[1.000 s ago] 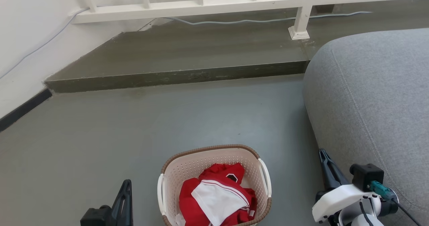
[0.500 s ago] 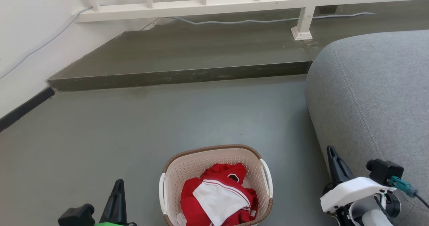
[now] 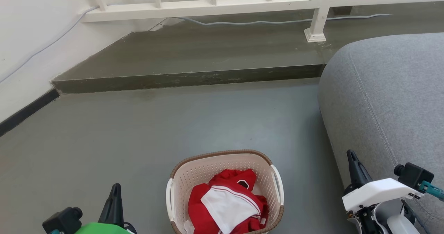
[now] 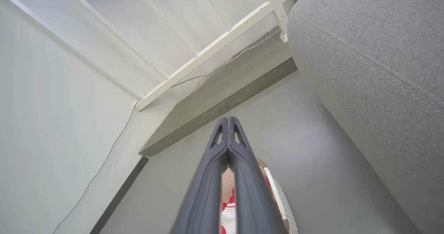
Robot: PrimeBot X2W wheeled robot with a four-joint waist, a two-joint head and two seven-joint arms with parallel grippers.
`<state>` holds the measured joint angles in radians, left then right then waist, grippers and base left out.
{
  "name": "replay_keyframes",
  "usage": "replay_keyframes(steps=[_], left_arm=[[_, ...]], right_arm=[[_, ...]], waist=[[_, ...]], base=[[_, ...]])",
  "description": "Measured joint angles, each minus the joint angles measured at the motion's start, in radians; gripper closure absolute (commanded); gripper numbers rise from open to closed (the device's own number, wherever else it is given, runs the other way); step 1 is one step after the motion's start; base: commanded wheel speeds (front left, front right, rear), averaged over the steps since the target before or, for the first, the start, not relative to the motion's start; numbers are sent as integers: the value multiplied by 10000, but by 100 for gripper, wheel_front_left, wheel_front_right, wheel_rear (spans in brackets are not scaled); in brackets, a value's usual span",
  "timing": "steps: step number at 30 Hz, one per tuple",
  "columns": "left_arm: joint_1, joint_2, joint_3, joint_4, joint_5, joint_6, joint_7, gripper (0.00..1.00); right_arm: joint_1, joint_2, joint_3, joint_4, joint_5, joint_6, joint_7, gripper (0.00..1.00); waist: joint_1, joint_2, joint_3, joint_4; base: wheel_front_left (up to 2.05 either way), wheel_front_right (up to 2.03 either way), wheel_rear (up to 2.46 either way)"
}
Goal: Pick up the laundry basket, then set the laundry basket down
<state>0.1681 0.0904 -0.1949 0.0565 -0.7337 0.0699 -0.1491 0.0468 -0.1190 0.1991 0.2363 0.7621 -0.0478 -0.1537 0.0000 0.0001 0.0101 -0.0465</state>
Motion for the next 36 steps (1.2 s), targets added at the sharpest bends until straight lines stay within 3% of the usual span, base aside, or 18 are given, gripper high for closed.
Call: replay_keyframes(steps=[36], left_arm=[[-977,167,828,907,-5074,-876,878,100]], right_arm=[[-434,178,-1363,40,4748,823,1110,100]], waist=[[0,0,-32,245]], base=[[0,0,0]])
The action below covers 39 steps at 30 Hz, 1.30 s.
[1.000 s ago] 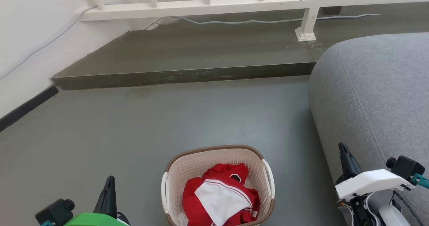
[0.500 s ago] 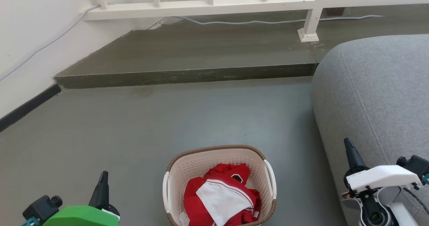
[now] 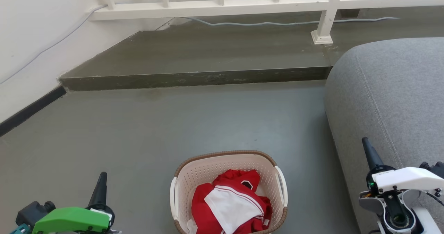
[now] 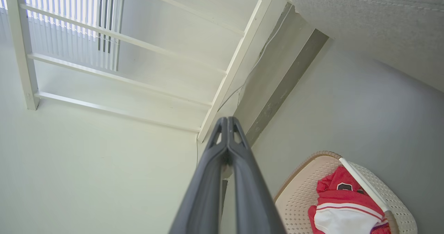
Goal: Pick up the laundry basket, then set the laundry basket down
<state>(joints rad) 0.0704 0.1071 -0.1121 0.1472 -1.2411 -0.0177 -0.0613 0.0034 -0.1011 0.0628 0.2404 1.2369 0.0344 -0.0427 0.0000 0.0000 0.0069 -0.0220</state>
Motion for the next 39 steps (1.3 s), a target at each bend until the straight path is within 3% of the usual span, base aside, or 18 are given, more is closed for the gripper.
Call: replay_keyframes(steps=[30,39], left_arm=[[-937,13,767,780,-4437,-815,782,100],[-1007,15,779,941,-4483,-890,782,100]], right_arm=[[-435,102,-1221,146,4134,715,892,100],[-561,125,-1243,198,4232,790,894,100]], waist=[[0,0,-32,216],[0,0,-34,218]], base=[[0,0,0],[0,0,0]])
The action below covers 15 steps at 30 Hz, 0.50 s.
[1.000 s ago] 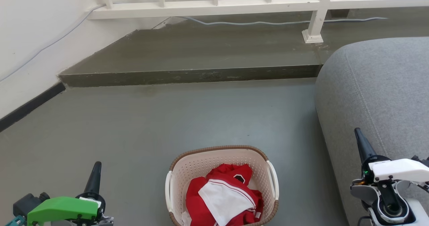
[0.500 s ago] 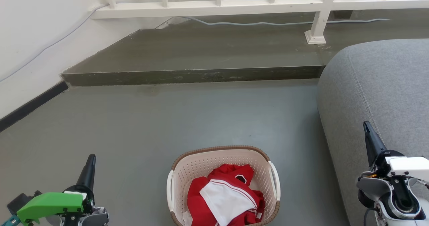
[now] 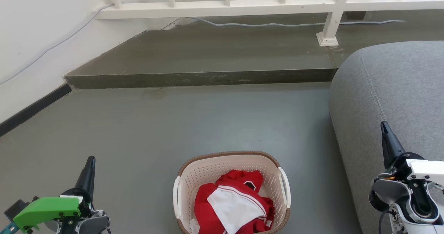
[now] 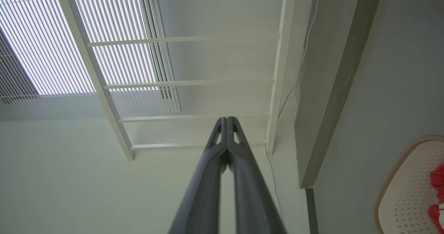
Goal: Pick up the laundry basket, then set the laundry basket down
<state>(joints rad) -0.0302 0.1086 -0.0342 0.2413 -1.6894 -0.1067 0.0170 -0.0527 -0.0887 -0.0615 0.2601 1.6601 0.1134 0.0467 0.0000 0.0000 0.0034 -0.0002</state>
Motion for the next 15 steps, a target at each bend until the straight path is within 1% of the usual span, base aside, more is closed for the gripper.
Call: replay_keyframes(steps=[15], left_arm=[[-15,0,8,75,0,-4,0,100]], right_arm=[[-2,4,-12,54,0,4,71,100]], waist=[[0,0,-5,0]], base=[[0,0,0]])
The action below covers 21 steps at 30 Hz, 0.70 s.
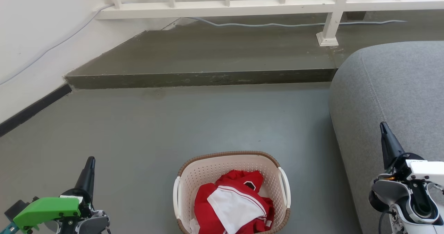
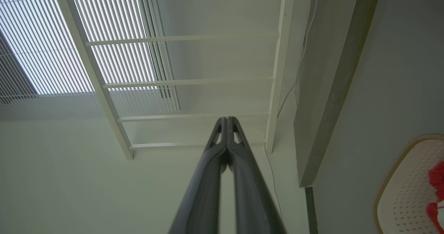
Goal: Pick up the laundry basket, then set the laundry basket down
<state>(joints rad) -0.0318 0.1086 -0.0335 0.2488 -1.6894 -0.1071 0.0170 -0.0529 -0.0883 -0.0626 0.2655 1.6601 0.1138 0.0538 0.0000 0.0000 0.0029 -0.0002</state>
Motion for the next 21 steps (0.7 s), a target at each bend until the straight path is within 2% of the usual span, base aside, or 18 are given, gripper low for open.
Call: replay_keyframes(steps=[21], left_arm=[[-128,-4,15,65,0,-86,13,100]], right_arm=[[-8,6,-10,44,0,2,0,100]], waist=[[0,0,-4,1]], base=[[0,0,0]])
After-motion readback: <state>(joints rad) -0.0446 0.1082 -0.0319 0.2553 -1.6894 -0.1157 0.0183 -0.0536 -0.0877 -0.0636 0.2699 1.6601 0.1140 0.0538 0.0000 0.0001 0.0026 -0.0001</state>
